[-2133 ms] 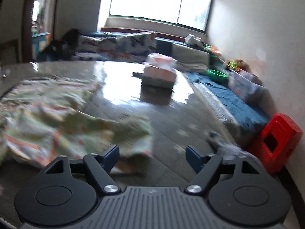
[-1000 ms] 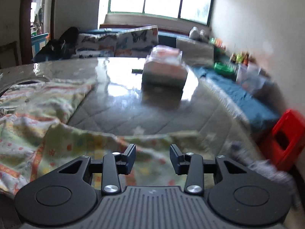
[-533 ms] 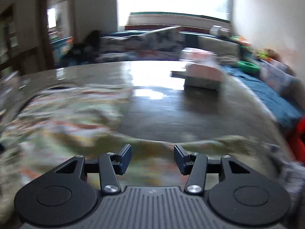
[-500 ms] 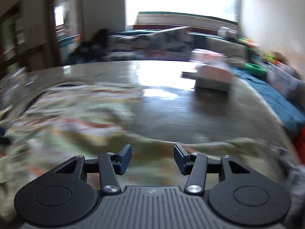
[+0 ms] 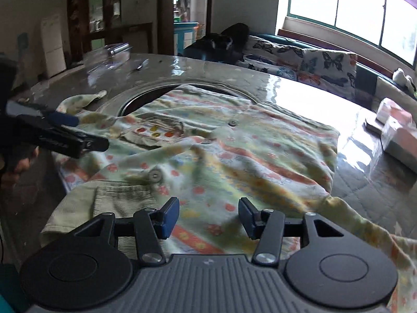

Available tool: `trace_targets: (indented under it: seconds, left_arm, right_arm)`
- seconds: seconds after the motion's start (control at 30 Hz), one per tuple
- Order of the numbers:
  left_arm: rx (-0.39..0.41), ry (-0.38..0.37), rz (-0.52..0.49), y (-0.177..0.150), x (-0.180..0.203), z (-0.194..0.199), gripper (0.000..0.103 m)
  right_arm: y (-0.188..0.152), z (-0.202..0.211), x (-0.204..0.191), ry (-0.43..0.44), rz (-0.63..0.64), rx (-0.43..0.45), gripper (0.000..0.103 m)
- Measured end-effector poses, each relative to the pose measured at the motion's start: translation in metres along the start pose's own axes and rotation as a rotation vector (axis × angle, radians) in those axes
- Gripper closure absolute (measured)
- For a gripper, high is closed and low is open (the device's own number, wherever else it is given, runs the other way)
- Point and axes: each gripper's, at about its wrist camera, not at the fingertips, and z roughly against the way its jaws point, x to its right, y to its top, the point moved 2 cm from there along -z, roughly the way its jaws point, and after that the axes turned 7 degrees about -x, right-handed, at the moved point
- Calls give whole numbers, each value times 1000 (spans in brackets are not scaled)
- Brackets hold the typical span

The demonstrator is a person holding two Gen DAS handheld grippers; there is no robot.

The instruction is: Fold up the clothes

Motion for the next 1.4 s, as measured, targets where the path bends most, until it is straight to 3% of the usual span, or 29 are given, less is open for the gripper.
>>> trace_targets:
  seconds: [0.2,0.33,0.53,0.63,0.77,0.9,1.03,1.2,1.4]
  left_arm:
    - [12,17,6,-1,-6,3,1]
    - [36,-65,-19,0,5,19,1]
    - [62,-248,-92,-3,25,47,1]
    - [77,-338,-177,-9,42,61,1]
    - [87,-452,-318,-23,72,72,6]
    - [59,-502,-433,-34,96,70,24]
    - [16,-492,-482,-40,101,59,45]
    - [-1,-473,-528,-46,101,57,53]
    - [14,-454,-528,-51,97,60,52]
  right_arm:
    - [-4,19,-26,109,48,0,53]
    - [-6,18,-45,158,93,-11,55]
    - [-11,12,-51,148,96,-25,88]
    - [-11,22,-39,148,47,-3,97]
    - [-10,35,-20,134,-26,27,98]
    - [-10,43,-8,128,-66,45,101]
    - [-10,44,-7,128,-73,49,101]
    - [-9,42,-22,197,-27,43,94]
    - [-2,23,-44,252,53,-2,79]
